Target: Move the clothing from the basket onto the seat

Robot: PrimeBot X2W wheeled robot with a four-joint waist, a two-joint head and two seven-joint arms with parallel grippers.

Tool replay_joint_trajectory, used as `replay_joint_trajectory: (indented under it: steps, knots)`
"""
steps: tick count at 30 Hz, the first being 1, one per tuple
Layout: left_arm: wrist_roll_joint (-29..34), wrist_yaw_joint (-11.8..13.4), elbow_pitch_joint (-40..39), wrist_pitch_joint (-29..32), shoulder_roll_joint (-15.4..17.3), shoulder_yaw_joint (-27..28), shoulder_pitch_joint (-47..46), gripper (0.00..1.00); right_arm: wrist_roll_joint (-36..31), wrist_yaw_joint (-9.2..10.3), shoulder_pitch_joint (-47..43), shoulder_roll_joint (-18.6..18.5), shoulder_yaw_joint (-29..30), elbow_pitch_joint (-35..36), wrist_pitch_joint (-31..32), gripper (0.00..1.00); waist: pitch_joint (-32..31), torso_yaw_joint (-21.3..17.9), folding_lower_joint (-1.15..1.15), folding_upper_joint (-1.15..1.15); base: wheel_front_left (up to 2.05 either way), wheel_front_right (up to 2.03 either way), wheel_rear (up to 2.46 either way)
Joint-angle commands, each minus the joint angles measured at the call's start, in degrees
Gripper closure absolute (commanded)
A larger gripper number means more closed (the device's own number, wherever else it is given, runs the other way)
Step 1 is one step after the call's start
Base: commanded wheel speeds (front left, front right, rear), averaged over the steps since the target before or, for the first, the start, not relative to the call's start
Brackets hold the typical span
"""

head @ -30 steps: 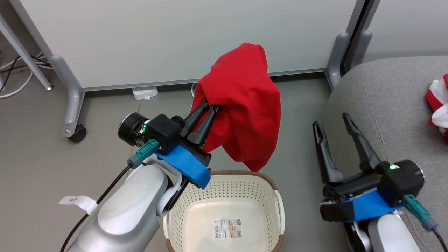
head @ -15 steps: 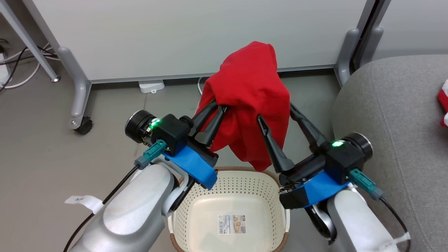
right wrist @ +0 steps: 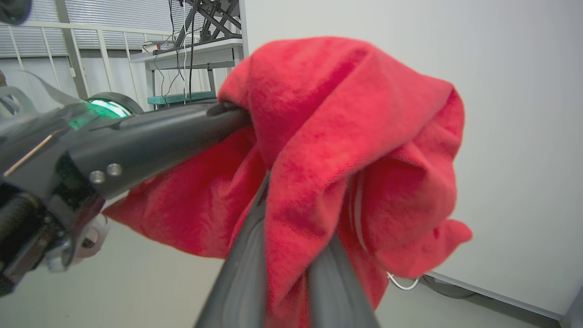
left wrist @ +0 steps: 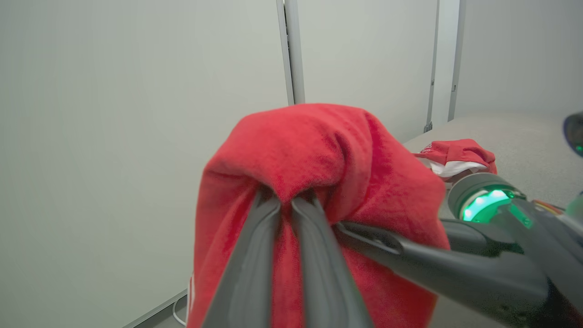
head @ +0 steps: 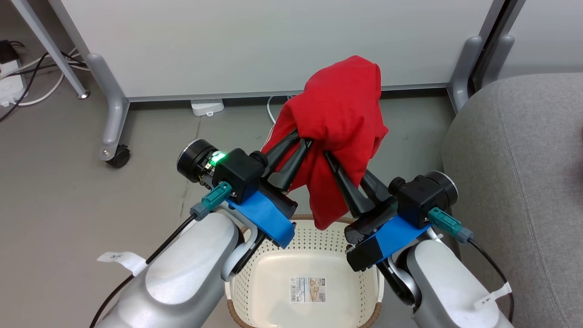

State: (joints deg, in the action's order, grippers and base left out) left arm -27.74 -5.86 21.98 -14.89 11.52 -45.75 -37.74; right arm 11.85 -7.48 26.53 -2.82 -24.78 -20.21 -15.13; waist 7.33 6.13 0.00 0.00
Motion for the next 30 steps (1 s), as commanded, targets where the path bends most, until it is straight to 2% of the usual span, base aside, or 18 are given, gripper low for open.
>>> replay_joint_trajectory:
  steps: [1,26,27,28,29,30]
  knots:
    - [0.0,0.0,0.1,-0.3,0.0,0.0,-0.8,1.00,0.3,-0.03,0.8,-0.1,-0.1,-0.2,0.0,1.00,0.0,0.0,0.00,0.00,0.00,0.00,0.00]
    - [1.1,0.2,1.2,-0.4,-0.2,-0.1,0.0,1.00,0.7,-0.03,-0.5,-0.1,0.6,0.5,0.0,1.00,-0.5,-0.2,0.00,0.00,0.00,0.00,0.00]
    - [1.1,0.3,1.2,-0.4,-0.2,0.0,0.0,0.88,0.7,-0.03,-0.6,-0.1,0.6,0.5,0.0,1.00,-0.5,-0.1,0.00,0.00,0.00,0.00,0.00]
    - [1.1,0.4,1.1,-0.4,-0.2,0.0,0.1,0.47,0.7,-0.03,-0.6,-0.1,0.7,0.6,0.0,1.00,-0.5,-0.1,0.00,0.00,0.00,0.00,0.00]
    - [1.3,0.5,1.1,-0.4,-0.2,0.1,0.1,0.00,0.7,-0.03,-0.7,-0.1,0.7,0.7,0.0,1.00,-0.5,-0.1,0.00,0.00,0.00,0.00,0.00]
    - [1.5,0.7,1.1,-0.4,-0.2,0.1,0.1,0.00,0.7,-0.03,-0.8,-0.1,0.8,0.8,0.0,1.00,-0.5,-0.1,0.00,0.00,0.00,0.00,0.00]
